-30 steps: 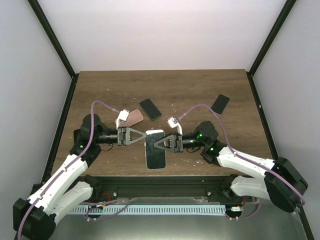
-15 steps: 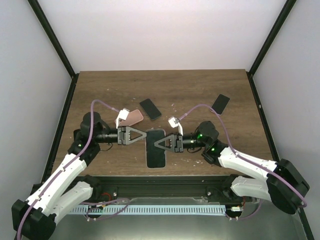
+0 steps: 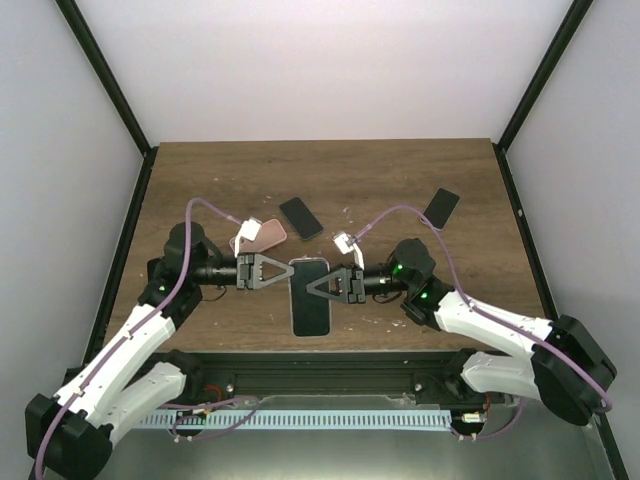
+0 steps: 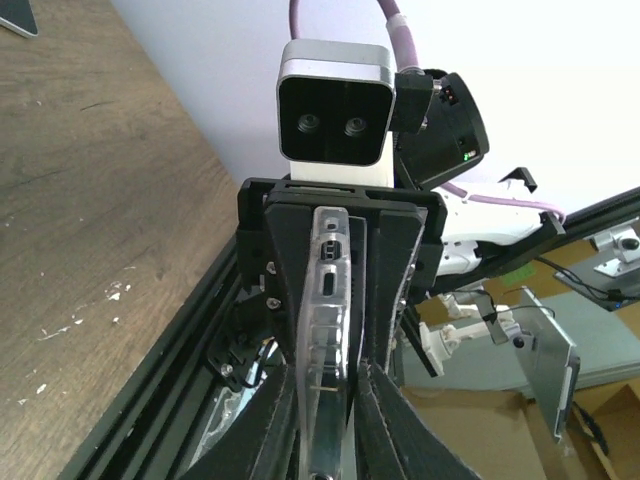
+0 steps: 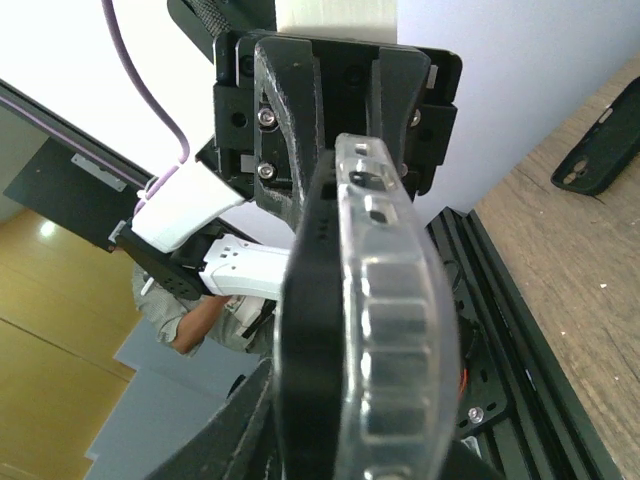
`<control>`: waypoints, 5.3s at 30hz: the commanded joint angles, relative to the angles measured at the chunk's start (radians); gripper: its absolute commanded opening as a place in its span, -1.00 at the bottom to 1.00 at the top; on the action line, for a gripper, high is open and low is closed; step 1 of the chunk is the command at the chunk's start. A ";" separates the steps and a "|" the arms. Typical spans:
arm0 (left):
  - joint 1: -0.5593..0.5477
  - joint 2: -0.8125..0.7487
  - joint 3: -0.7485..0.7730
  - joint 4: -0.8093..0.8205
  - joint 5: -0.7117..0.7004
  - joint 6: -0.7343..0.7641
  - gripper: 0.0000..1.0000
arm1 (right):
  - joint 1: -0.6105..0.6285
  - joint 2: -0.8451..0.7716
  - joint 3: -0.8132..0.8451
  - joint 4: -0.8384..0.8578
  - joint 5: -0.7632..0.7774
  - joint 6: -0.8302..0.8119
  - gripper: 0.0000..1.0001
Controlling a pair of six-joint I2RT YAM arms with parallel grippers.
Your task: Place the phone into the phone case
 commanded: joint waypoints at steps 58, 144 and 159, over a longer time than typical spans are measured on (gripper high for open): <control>0.002 0.068 -0.028 0.037 0.009 0.014 -0.48 | -0.017 -0.214 0.050 -0.250 0.341 -0.022 -0.97; 0.368 1.036 0.468 -0.515 -0.631 0.355 0.44 | -0.482 0.258 0.255 -0.820 0.499 -0.512 0.61; 0.292 0.671 0.155 -0.367 -0.553 0.204 0.41 | -0.329 0.603 0.590 -0.883 0.722 -0.714 0.63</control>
